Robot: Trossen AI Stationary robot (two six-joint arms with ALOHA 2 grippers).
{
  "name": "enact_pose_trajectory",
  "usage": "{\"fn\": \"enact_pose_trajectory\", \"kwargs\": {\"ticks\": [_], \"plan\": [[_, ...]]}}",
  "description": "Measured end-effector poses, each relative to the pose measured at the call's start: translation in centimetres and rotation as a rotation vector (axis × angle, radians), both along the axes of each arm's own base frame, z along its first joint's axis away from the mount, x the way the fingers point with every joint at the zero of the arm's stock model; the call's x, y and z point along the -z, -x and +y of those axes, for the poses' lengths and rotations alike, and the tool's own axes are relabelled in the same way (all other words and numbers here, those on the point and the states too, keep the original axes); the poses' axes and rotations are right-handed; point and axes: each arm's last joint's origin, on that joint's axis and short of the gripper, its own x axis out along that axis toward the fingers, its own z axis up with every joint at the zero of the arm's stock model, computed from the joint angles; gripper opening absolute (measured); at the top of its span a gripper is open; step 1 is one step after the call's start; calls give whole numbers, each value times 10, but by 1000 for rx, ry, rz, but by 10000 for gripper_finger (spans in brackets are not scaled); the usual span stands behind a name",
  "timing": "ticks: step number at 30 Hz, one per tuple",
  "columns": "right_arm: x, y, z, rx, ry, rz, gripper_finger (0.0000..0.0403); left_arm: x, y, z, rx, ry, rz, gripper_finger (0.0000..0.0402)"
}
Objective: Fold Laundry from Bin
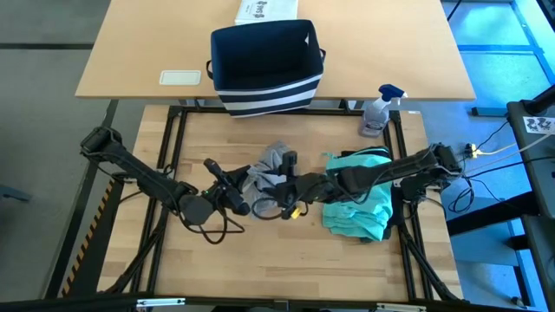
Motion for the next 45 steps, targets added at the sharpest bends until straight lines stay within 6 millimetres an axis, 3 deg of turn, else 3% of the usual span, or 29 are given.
{"fn": "enact_pose_trajectory", "kwargs": {"ticks": [16, 21, 27, 45], "plan": [[5, 1, 32, -51, -52, -27, 234, 0, 1, 1, -43, 10, -25, 0], [21, -10, 18, 50, -7, 13, 234, 0, -1, 0, 14, 47, -45, 0], [25, -16, -3, 162, 27, 17, 234, 0, 0, -2, 36, 59, -51, 0], [23, -10, -5, 185, 112, 66, 234, 1, 1, -5, 46, 59, -50, 0]]}}
